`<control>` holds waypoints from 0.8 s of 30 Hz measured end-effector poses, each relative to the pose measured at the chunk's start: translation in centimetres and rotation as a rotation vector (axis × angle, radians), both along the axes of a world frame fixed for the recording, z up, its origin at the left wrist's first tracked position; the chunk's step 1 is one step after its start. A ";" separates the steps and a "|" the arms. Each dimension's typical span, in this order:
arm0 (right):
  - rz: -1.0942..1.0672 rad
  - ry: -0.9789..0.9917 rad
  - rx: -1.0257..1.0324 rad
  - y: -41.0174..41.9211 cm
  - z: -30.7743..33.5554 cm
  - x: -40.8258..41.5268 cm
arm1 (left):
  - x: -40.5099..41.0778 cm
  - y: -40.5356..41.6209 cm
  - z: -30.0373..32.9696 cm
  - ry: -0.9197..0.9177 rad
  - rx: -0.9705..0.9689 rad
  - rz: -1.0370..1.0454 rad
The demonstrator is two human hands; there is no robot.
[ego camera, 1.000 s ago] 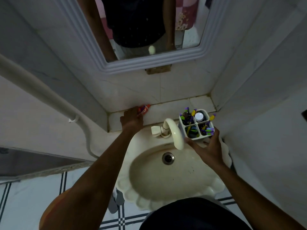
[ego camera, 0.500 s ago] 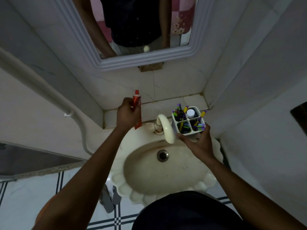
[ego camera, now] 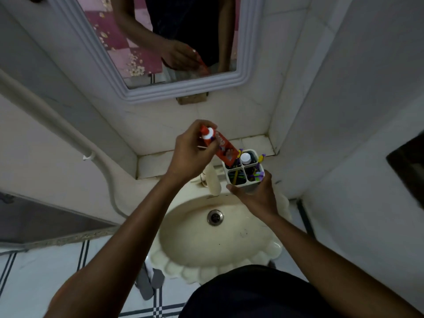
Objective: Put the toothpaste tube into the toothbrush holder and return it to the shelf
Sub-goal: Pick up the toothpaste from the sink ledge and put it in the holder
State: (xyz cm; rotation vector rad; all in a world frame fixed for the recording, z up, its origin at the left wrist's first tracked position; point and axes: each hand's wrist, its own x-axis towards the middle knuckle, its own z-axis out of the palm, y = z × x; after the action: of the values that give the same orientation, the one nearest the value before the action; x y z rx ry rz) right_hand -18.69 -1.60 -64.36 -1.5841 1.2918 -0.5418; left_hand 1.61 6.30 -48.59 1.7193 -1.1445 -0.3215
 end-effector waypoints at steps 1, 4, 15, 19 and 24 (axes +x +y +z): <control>0.007 0.003 0.004 -0.1 0.0 -0.1 | -0.5 -0.2 -0.3 -0.006 0.033 -0.027; 0.016 0.022 0.007 -0.3 0.2 -0.3 | -1.7 -0.6 -1.5 -0.047 0.130 -0.090; 0.047 0.038 0.003 -0.9 0.2 -1.0 | -3.6 -2.2 -4.9 -0.383 0.402 -0.136; 0.047 0.035 -0.009 -0.7 0.2 -0.9 | -3.6 -2.6 -5.1 -0.447 0.465 -0.132; 0.036 0.031 -0.019 -0.8 0.0 -0.7 | -3.7 -3.5 -3.3 -0.540 0.654 -0.170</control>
State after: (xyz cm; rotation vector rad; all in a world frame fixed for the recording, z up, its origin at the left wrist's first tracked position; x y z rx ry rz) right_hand -19.38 -2.43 -64.36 -1.6342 1.2822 -0.5095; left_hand -2.04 2.77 -51.86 2.3744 -1.7123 -0.3740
